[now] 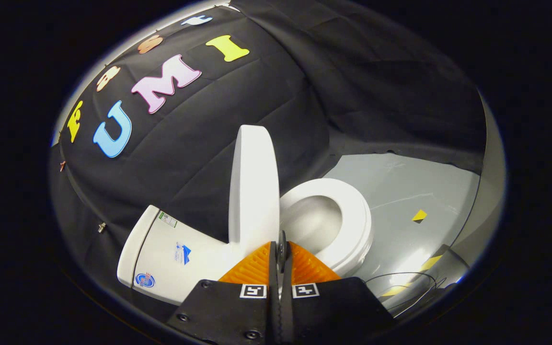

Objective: Open the toilet lid.

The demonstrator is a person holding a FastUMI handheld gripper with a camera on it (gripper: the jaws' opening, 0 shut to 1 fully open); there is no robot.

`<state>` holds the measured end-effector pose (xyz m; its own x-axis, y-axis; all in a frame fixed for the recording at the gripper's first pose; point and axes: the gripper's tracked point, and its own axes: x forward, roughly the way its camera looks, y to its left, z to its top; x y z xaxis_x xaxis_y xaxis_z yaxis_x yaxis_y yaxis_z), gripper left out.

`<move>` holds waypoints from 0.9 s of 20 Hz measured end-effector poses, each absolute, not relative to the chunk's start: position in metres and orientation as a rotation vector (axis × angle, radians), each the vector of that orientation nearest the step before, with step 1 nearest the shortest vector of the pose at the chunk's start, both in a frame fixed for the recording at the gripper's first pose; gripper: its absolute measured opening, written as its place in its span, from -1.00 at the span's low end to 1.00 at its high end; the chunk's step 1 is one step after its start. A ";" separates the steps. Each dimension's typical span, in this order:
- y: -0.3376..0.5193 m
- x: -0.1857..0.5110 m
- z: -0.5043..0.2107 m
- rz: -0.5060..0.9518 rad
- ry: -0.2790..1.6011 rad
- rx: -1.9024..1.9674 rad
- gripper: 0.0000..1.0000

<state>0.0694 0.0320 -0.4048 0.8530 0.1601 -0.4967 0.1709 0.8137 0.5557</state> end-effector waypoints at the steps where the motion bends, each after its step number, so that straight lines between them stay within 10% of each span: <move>1: 0.035 0.068 -0.401 -0.009 0.549 0.606 -0.90; 18: 0.147 0.054 -0.326 -0.003 0.344 0.248 -0.90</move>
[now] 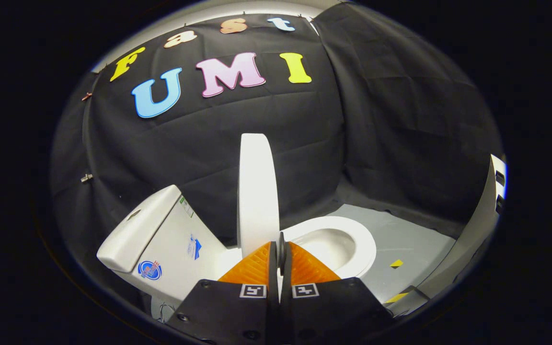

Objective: Open the toilet lid.

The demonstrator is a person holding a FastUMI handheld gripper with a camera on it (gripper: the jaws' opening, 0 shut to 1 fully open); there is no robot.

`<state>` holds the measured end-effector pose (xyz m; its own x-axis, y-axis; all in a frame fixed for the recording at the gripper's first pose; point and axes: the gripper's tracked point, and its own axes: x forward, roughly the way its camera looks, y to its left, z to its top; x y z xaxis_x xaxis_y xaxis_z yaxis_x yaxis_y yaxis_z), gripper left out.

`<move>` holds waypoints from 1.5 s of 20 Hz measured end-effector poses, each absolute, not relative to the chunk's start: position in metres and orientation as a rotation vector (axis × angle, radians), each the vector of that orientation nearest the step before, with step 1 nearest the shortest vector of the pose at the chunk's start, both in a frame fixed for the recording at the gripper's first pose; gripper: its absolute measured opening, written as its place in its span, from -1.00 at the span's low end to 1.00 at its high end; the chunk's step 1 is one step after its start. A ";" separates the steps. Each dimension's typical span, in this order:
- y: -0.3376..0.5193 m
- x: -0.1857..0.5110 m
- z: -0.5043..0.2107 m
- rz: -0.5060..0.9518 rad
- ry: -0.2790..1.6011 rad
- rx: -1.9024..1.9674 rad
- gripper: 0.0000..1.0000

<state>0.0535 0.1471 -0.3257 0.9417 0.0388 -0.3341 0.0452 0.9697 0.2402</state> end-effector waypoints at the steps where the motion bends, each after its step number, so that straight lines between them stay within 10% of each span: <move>1: 0.156 0.052 -0.322 0.007 0.324 0.222 -0.90; 30: 0.319 0.007 -0.302 0.199 0.165 -0.125 -0.90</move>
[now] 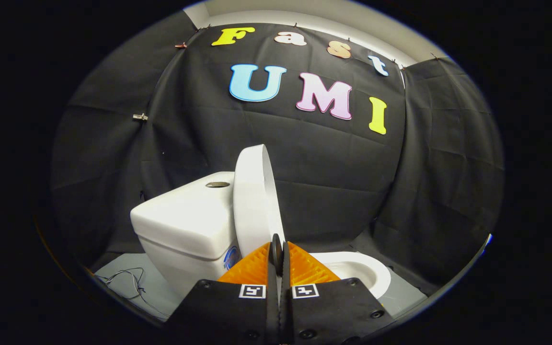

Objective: Open the toilet lid.

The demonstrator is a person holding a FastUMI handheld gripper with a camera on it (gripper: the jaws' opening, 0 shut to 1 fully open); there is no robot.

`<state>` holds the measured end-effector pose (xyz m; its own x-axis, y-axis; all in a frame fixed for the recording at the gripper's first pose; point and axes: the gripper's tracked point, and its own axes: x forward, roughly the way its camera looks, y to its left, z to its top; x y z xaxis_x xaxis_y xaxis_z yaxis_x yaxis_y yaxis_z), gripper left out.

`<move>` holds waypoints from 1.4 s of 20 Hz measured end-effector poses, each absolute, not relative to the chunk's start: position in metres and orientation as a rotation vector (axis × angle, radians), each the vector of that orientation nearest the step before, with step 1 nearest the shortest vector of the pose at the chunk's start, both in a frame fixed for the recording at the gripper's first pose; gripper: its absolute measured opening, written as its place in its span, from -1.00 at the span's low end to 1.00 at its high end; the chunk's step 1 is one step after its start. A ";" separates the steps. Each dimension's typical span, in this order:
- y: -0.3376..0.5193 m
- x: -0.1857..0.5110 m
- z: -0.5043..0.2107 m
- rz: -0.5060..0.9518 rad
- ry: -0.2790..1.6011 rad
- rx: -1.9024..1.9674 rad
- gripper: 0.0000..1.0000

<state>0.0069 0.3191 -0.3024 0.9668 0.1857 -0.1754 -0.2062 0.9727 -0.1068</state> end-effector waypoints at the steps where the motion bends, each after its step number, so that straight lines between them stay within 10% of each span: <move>1: 0.320 0.007 -0.302 0.195 0.166 -0.126 -0.90; 6: 0.331 0.006 -0.305 0.252 0.173 -0.087 -0.81; 11: 0.321 0.004 -0.298 0.259 0.154 -0.074 0.94; 28: 0.252 0.011 -0.150 0.258 0.049 0.007 0.90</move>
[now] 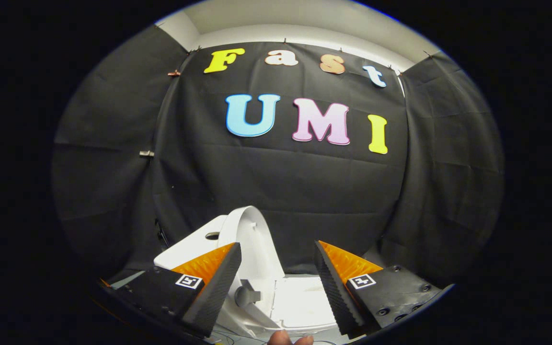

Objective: Open the toilet lid.

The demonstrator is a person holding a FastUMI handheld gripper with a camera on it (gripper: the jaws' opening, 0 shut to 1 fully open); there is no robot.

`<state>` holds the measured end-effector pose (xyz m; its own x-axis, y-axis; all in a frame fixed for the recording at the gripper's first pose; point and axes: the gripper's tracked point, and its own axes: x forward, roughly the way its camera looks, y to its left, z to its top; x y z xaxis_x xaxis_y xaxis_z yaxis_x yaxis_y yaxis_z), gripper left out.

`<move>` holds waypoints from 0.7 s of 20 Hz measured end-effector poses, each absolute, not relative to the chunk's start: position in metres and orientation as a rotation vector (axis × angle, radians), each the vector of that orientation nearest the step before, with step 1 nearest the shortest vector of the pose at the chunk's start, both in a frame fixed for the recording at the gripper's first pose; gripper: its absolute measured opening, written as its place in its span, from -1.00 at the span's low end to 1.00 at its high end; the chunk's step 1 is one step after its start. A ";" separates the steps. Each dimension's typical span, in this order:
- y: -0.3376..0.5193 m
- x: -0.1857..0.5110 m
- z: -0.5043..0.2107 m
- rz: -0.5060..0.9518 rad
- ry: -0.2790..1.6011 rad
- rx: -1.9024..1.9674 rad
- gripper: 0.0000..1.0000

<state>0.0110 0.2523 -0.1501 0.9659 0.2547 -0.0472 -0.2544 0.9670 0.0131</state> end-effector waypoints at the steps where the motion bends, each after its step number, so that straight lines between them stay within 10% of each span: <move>1: 0.241 0.013 -0.137 0.242 0.033 0.019 0.89; 14: 0.128 -0.012 -0.032 0.165 0.000 0.118 0.90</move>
<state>-0.0118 0.1281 -0.0324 0.9864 0.1639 0.0099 -0.1639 0.9795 0.1169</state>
